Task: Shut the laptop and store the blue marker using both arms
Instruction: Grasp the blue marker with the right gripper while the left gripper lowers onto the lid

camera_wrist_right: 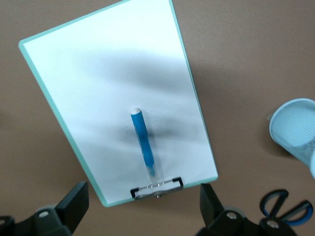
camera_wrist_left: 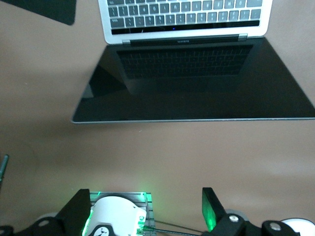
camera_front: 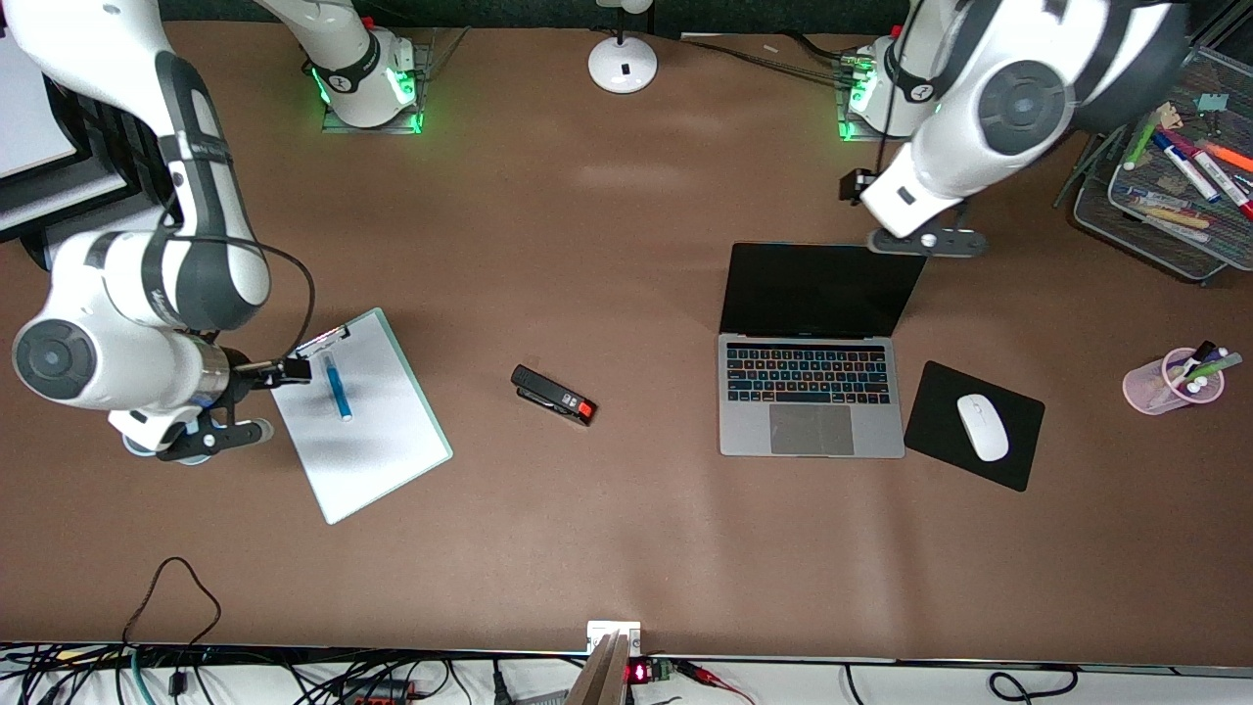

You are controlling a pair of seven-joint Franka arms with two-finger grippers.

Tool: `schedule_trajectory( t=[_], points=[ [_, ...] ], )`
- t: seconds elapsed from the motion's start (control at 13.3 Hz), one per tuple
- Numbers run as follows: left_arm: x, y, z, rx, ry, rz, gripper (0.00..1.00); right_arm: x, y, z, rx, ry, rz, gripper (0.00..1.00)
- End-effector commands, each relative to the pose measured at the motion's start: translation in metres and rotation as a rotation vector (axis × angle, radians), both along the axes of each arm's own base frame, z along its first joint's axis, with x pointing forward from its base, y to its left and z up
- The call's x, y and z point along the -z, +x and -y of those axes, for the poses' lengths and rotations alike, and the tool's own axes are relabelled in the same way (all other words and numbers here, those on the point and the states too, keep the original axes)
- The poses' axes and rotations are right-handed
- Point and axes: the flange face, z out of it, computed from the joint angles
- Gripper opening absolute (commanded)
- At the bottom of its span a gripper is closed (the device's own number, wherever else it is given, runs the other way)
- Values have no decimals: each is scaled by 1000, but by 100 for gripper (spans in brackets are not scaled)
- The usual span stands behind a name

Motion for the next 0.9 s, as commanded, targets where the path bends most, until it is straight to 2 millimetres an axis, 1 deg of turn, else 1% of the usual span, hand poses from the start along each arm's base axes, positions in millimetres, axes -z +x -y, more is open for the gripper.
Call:
schedule_trajectory(
  t=[0.0, 0.08, 0.15, 0.23, 0.3, 0.53, 0.6, 0.68, 0.75, 0.83],
  points=[
    [35, -19, -5, -26, 5, -5, 100, 22, 7, -15, -34, 19, 31, 100],
    [44, -23, -5, -24, 5, -2, 100, 34, 10, -20, -41, 20, 40, 100],
    [53, -27, -2, -20, 10, -6, 100, 45, 11, -32, -60, 25, 44, 100],
    [60, -29, -2, -20, 9, 4, 100, 51, 10, -41, -73, 25, 45, 100],
    [66, -29, -1, -27, 7, 16, 100, 52, 10, -45, -83, 24, 47, 100],
    [78, -19, 0, -37, -16, 45, 100, 66, 9, -45, -90, 21, 35, 100],
    [88, -14, 0, -42, -25, 46, 100, 72, 11, -42, -114, 26, 41, 100],
    [93, -11, 1, -43, -34, 54, 100, 76, 12, -37, -156, 35, 48, 100],
    [99, -8, 2, -45, -40, 56, 100, 82, 13, -26, -168, 38, 53, 100],
    [101, -6, 3, -45, -43, 55, 100, 87, 11, -23, -168, 38, 53, 100]
  ],
)
